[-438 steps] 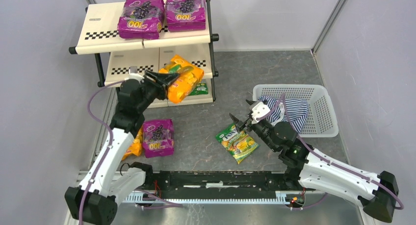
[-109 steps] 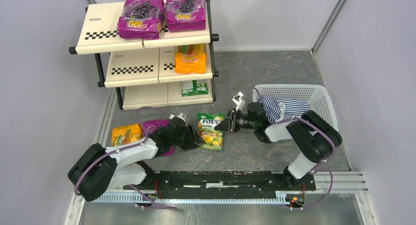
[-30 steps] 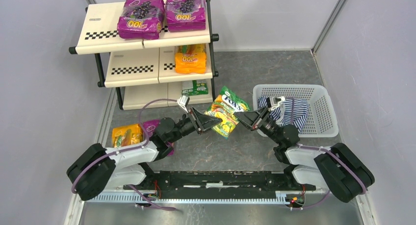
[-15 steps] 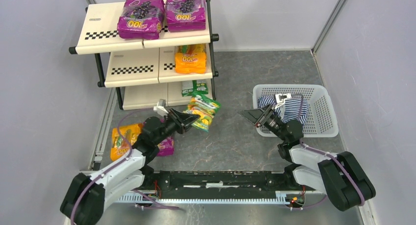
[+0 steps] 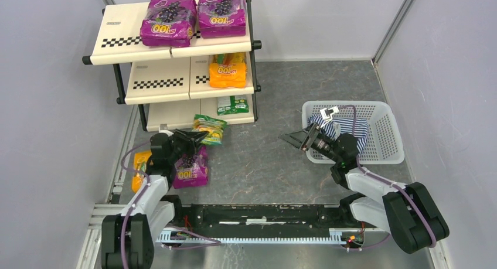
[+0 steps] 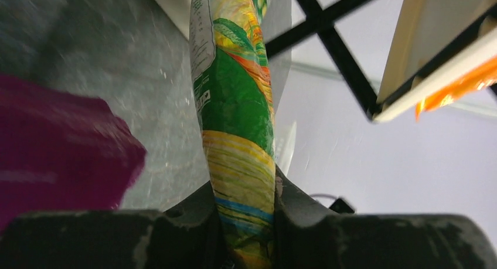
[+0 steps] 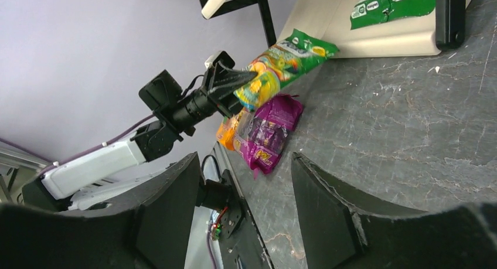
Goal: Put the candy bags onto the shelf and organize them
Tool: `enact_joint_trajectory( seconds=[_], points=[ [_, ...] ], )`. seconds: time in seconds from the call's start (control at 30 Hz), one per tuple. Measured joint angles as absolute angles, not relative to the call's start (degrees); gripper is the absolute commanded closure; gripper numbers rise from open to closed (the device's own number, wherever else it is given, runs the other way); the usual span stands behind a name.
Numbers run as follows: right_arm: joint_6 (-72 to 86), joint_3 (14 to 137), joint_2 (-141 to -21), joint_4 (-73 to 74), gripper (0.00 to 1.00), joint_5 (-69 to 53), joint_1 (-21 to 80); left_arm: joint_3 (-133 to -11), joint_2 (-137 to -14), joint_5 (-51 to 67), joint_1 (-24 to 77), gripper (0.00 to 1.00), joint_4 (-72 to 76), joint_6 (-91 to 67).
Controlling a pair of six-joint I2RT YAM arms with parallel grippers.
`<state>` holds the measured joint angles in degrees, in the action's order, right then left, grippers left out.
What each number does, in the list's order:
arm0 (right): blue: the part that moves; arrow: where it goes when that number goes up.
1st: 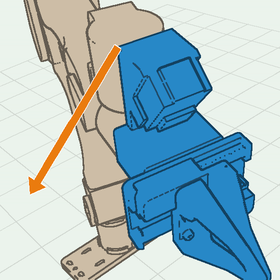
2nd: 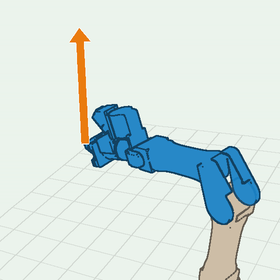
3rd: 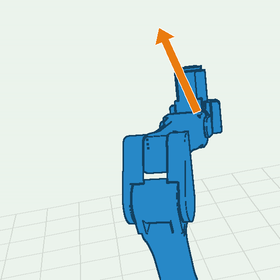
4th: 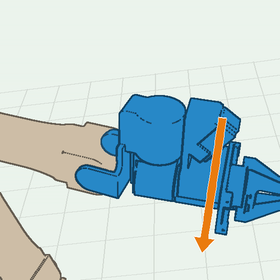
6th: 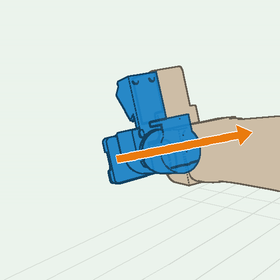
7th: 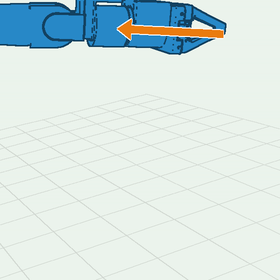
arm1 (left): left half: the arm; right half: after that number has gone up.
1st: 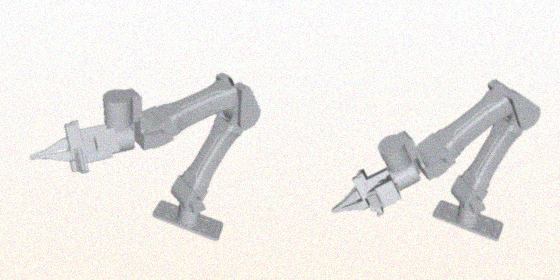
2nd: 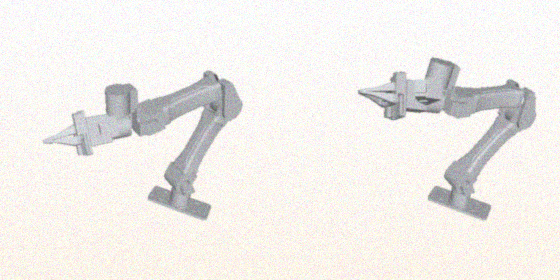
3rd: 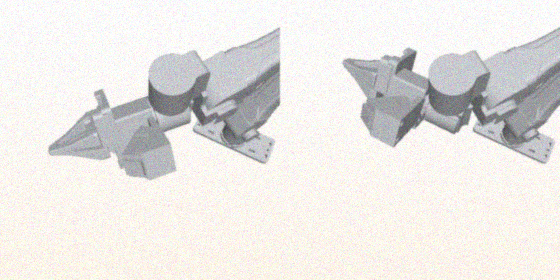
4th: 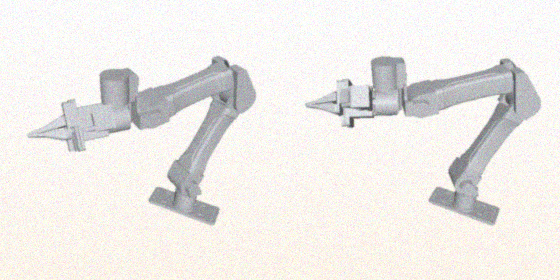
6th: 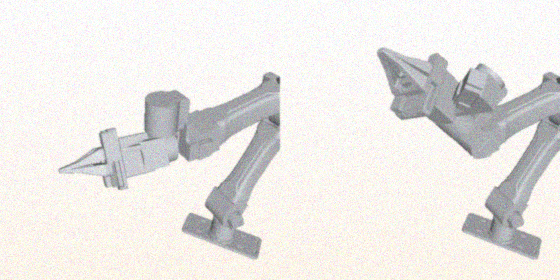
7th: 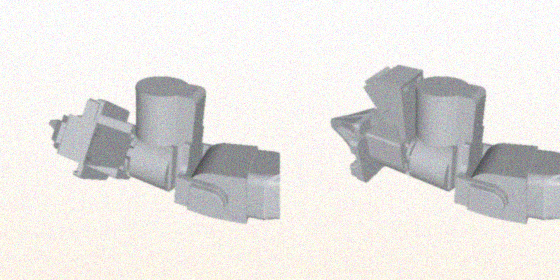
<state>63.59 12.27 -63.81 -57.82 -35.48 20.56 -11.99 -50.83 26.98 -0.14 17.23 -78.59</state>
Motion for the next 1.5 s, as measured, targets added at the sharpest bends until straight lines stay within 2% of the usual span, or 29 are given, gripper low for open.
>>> enact_joint_trajectory(
  seconds=[0.13,0.37,0.97,1.33,1.5],
  points=[
    [62.5,13.17,-63.79,-55.81,0.34,-36.01,20.56,-13.82,-55.48,27.05,-5.3,0.83,19.44,-78.54],
    [59.83,16.21,-62.63,-51.35,0.35,-35.94,20.56,-19.49,-62.87,24.43,-8.78,0.81,24.91,-77.71],
    [55.16,17.93,-59.07,-44.01,0.34,-32.69,20.51,-28.53,-96.6,22.68,-9.1,0.8,47.59,-84.79],
    [54.52,17.93,-58.78,-42.24,0.34,-32.32,20.51,-37.67,-104.33,22.26,-6.35,0.78,47.51,-87.2],
    [54.04,17.93,-58.54,-41.76,0.34,-32.32,20.51,-38.09,-105.38,20.67,-6.35,0.77,46.33,-87.2]
  ],
)
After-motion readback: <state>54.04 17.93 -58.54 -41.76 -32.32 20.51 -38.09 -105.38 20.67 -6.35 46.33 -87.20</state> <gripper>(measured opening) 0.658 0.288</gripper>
